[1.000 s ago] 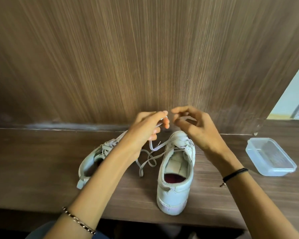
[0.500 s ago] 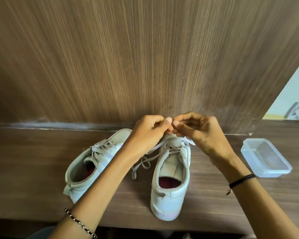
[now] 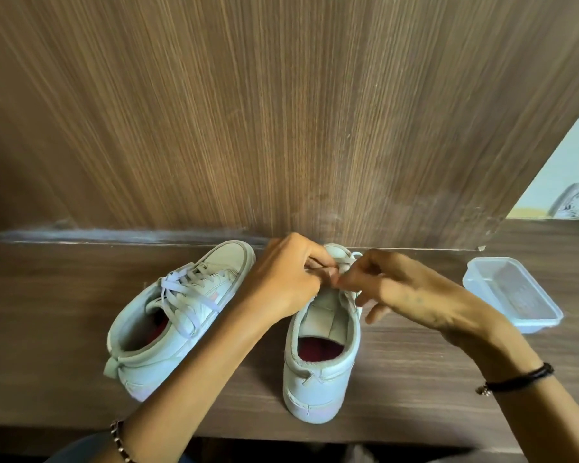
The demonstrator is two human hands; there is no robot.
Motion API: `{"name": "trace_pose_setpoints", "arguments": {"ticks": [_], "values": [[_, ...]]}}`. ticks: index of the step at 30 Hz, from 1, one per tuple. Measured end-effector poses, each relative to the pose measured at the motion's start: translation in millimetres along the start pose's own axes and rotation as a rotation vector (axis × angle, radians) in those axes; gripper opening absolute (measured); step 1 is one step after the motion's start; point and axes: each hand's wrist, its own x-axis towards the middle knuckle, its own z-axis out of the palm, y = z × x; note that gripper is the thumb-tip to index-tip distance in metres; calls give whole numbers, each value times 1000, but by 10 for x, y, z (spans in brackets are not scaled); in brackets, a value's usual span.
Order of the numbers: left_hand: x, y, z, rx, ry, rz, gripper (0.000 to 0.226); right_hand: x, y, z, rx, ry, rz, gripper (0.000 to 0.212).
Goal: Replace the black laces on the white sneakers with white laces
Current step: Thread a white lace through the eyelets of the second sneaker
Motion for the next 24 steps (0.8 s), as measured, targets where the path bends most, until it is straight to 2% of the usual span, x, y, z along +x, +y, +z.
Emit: {"name": "trace_pose_setpoints", "arguments": {"ticks": [2, 5, 7, 10, 16, 24], "values": [[8, -16, -6, -30, -21, -28, 10, -32, -60, 78, -151, 7, 14, 45], [-19, -17, -9, -153, -75, -76, 9, -45, -79, 108, -252, 123, 22, 38], [-36, -20, 0, -191, -76, -96, 9, -52, -57, 77, -218, 141, 3, 28], [-50, -49, 5, -129, -82, -113, 8, -21, 13, 40, -71, 139, -9, 8], [-114, -85, -100, -89, -124, -152, 4, 63, 54, 85, 45, 128, 10, 9], [-128, -112, 43, -244, -1, -244, 20, 86, 76, 69, 84, 120, 32, 12]]}}
